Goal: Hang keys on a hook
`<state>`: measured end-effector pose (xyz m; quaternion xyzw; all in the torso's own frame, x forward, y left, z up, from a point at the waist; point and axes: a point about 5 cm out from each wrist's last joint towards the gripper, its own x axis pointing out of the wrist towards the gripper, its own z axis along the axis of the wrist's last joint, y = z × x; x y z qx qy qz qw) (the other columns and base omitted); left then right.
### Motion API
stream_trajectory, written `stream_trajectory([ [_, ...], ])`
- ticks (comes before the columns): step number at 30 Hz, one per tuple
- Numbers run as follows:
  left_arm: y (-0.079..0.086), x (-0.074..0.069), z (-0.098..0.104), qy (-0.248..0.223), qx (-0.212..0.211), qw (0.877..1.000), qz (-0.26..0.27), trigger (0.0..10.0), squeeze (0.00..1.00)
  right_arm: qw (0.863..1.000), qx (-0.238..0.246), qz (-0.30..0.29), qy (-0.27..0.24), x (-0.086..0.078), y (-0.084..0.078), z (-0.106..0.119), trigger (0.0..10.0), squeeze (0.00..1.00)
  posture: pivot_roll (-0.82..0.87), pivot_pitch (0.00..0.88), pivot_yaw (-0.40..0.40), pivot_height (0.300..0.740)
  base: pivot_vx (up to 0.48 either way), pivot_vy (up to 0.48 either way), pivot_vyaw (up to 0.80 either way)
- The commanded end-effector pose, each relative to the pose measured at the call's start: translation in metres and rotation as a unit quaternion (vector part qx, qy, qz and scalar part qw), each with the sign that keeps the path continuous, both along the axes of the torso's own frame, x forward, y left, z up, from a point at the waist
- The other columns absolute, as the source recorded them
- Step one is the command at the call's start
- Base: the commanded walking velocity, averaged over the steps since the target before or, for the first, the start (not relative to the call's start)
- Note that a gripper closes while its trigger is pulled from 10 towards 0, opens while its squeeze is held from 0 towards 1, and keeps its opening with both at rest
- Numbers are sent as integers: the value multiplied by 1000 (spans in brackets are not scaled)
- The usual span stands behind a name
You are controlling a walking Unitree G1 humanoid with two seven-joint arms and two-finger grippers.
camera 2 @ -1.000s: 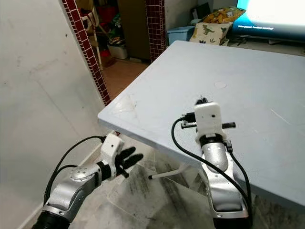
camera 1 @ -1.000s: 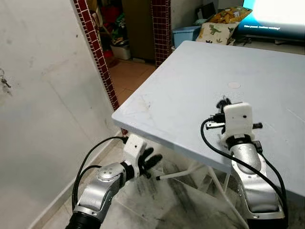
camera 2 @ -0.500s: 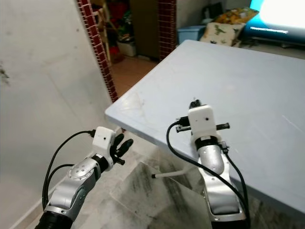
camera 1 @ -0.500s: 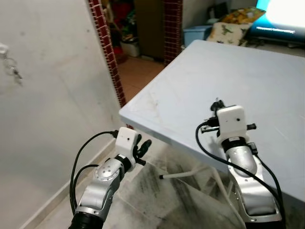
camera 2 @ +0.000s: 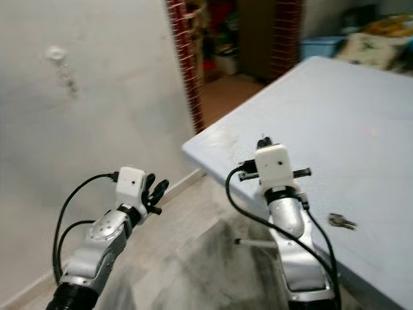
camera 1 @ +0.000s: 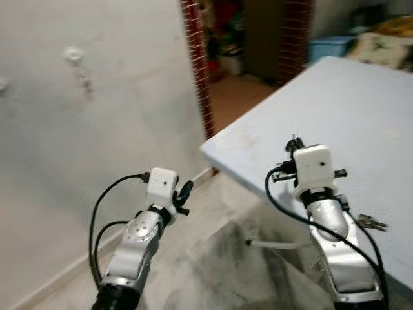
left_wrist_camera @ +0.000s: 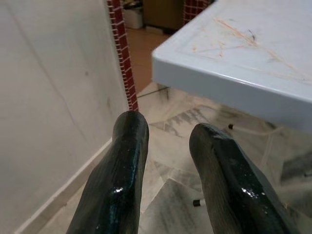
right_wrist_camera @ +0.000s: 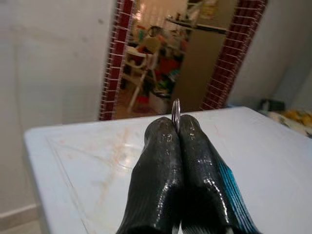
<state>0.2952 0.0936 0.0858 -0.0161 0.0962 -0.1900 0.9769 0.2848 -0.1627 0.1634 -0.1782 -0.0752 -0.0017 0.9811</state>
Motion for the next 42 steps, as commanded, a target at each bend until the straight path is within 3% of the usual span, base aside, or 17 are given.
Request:
stream_trajectory([
  [1,12,2,-1,-2,13,1000,14,10000,0,1000,4,17,0,1,10,1,10000,0,-95,0,130,740,0,0,800],
  [12,16,1,-2,-3,12,999,36,10000,0,1000,3,23,3,4,11,-1,10000,0,-79,0,114,740,0,0,800],
  [18,31,-6,-1,-24,10,996,85,10000,0,999,0,33,7,5,14,-2,10000,0,-67,0,96,740,0,0,800],
  [20,43,-13,0,-37,12,993,114,10000,0,999,1,37,9,6,14,-4,10000,0,-56,0,85,740,0,0,800],
  [29,60,-27,-3,-39,33,988,143,10000,0,999,6,47,18,8,21,-9,10000,0,-30,0,70,740,0,0,800],
  [36,57,-26,0,-42,24,991,125,10000,0,998,24,47,14,9,26,-11,10000,0,-33,0,89,740,0,0,156],
  [42,50,-24,3,-43,20,992,119,10000,0,999,11,47,7,8,27,-11,10000,0,-37,0,105,740,0,0,0],
])
